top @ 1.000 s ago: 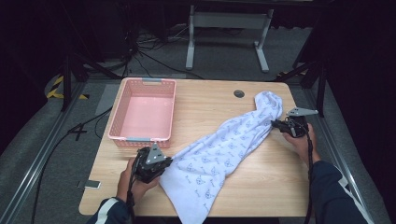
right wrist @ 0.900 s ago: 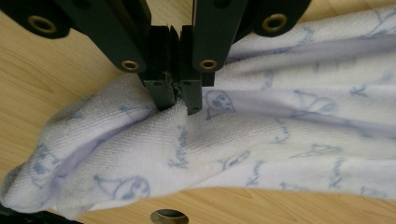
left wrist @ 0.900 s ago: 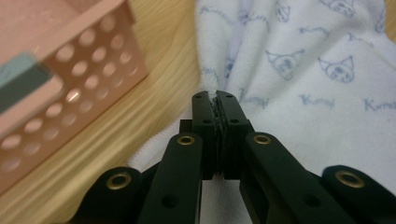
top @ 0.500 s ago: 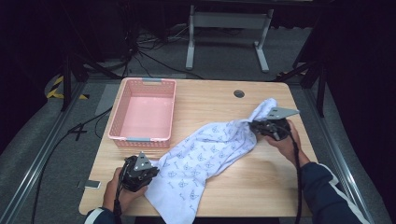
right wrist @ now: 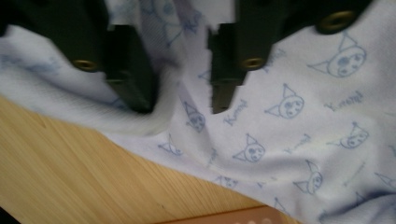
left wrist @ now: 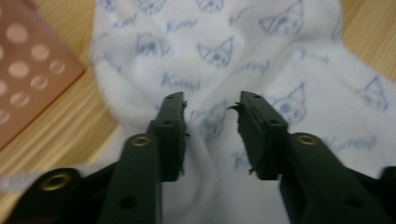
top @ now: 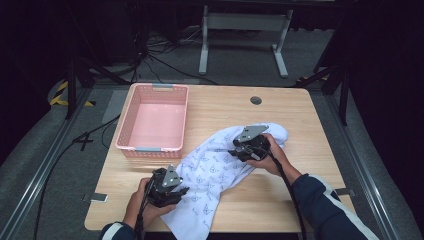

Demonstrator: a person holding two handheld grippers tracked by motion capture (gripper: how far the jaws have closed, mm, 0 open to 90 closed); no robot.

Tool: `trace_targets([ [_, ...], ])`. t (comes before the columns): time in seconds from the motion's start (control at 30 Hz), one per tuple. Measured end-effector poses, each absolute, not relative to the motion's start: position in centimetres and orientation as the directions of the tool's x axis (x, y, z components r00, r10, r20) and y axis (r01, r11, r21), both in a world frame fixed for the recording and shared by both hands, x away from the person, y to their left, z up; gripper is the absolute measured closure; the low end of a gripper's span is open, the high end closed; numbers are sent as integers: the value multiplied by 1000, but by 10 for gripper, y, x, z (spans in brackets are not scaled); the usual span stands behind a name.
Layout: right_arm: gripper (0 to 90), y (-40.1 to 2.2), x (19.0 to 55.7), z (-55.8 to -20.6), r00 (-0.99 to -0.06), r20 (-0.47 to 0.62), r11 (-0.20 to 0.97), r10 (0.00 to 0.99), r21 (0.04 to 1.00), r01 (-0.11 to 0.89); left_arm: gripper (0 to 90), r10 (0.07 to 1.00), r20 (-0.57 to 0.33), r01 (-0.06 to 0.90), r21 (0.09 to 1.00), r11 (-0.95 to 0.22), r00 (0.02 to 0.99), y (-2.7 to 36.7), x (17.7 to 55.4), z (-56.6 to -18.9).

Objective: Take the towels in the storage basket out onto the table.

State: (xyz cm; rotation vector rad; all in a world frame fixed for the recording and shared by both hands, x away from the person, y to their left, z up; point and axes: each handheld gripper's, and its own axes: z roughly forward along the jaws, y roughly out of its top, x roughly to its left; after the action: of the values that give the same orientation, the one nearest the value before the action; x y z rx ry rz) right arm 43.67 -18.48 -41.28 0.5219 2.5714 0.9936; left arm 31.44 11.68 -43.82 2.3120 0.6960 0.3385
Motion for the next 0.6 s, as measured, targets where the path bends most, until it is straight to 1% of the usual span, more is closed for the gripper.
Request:
trace_targets([
  [0.07,377,-197,437,-407,-877,-153,684,455,691,234,495,522,52,343,698,-628,851,101,311,-434],
  [0.1,366,-206,435,-403,-880,-145,678,452,698,233,454,506,56,327,701,-634,861,93,309,-432],
  [0.17,348,-230,428,-389,-883,-137,654,449,724,220,423,464,56,296,701,-649,884,73,308,-431],
  [0.2,348,-230,428,-389,-883,-137,654,449,724,220,414,464,56,296,701,-649,884,73,308,-431],
  [0.3,467,-268,417,-373,-855,-152,613,496,758,221,405,395,81,239,680,-694,915,44,308,-431],
  [0.33,497,-279,414,-371,-849,-154,615,505,755,229,404,384,91,228,672,-704,919,35,309,-431],
  [0.37,567,-299,407,-376,-849,-172,640,499,734,228,405,367,98,212,667,-714,925,25,312,-431],
  [0.4,586,-306,404,-381,-850,-178,657,495,718,232,408,327,102,186,649,-737,940,7,318,-432],
  [0.43,586,-306,404,-381,-850,-178,657,495,718,232,410,327,102,186,649,-737,940,7,318,-432],
  [0.47,598,-312,403,-387,-842,-196,675,503,697,241,410,306,125,163,631,-759,944,-5,323,-435],
  [0.53,593,-324,405,-400,-831,-198,691,520,670,272,424,296,118,164,616,-771,948,-20,333,-440],
  [0.57,574,-328,407,-406,-825,-200,698,528,656,287,427,290,114,162,615,-772,950,-26,338,-443],
  [0.6,497,-335,414,-416,-808,-169,673,564,661,331,438,292,116,166,603,-780,949,-32,342,-445],
])
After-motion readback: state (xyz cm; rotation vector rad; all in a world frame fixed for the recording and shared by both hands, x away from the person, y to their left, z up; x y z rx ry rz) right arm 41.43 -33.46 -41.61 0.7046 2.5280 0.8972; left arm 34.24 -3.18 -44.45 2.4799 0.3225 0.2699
